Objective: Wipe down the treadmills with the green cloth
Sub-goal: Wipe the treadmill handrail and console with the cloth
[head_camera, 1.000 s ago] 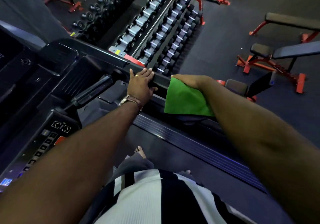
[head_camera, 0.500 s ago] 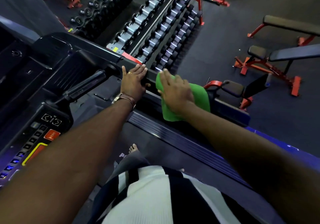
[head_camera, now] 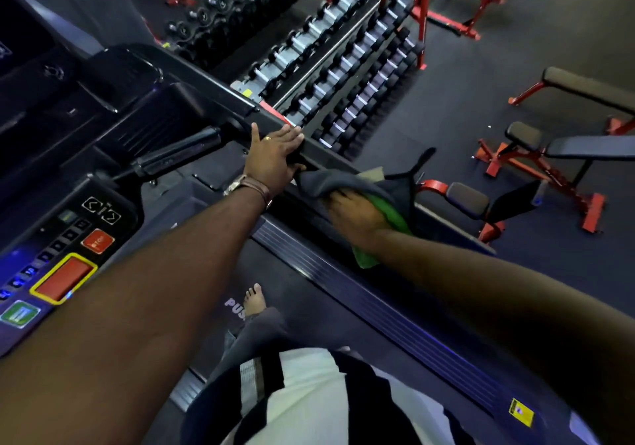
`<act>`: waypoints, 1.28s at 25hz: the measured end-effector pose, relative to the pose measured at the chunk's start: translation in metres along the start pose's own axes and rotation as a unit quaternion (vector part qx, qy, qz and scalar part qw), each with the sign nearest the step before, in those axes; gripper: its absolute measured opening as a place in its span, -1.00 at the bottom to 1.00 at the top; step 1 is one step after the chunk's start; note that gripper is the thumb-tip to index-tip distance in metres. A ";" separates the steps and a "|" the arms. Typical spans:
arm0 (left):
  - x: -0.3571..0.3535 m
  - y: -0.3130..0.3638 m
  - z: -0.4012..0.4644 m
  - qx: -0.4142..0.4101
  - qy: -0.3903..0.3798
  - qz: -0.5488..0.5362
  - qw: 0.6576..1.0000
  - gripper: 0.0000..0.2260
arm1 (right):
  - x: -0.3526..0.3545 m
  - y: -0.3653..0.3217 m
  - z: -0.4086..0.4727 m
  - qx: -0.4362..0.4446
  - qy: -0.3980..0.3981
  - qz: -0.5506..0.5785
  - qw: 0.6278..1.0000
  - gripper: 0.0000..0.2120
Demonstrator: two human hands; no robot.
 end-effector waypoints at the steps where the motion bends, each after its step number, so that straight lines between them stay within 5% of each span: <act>1: 0.000 0.000 0.000 -0.004 -0.007 0.004 1.000 -0.45 | 0.004 -0.001 -0.009 0.118 0.175 -0.033 0.977 -0.50; 3: 0.000 0.000 0.000 -0.003 -0.011 0.005 1.000 -0.43 | -0.009 0.011 -0.053 0.285 0.400 -0.074 0.868 -0.38; 6: -0.001 0.004 0.000 0.008 -0.015 0.016 1.000 -0.41 | 0.015 0.024 -0.044 0.287 0.358 0.096 0.883 -0.25; 8: 0.002 0.004 -0.001 0.010 -0.017 0.018 1.000 -0.42 | 0.036 0.022 -0.023 0.259 0.258 0.232 0.901 -0.21; 10: 0.004 0.006 -0.001 0.013 -0.025 0.019 0.999 -0.42 | 0.037 0.038 -0.016 0.258 0.225 0.308 0.888 -0.25; 16: -0.001 0.006 -0.002 0.023 -0.014 0.015 1.000 -0.43 | 0.010 0.039 -0.042 0.237 0.326 0.188 0.895 -0.22; 19: 0.002 0.008 0.002 0.010 -0.042 0.036 0.998 -0.43 | 0.038 0.034 -0.025 0.239 0.282 0.259 0.892 -0.35; 21: 0.006 0.011 0.003 0.005 -0.063 0.063 0.996 -0.42 | 0.035 0.045 -0.015 0.166 0.221 0.342 0.898 -0.42; 23: 0.010 0.012 0.003 0.003 -0.064 0.074 0.995 -0.43 | 0.028 0.044 -0.027 0.131 0.264 0.315 0.902 -0.42; 26: 0.009 0.014 0.003 -0.013 -0.060 0.062 0.996 -0.43 | 0.032 0.014 -0.030 0.233 0.321 0.203 0.895 -0.35; 30: 0.021 -0.003 -0.007 -0.018 0.003 0.032 0.999 -0.33 | 0.061 0.029 0.011 0.221 0.143 0.387 0.884 -0.39; 32: 0.032 -0.029 -0.016 0.028 0.056 0.016 0.998 -0.34 | 0.055 0.031 0.003 0.122 0.164 0.377 0.903 -0.40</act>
Point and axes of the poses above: each hand's wrist, its own z-axis towards the middle knuckle, its own x-axis out of the back of the hand, y = z × x, the point moved 6 cm from there along z, towards the middle knuckle, and after that the axes turned 2 degrees about z, right-handed, at the moved point
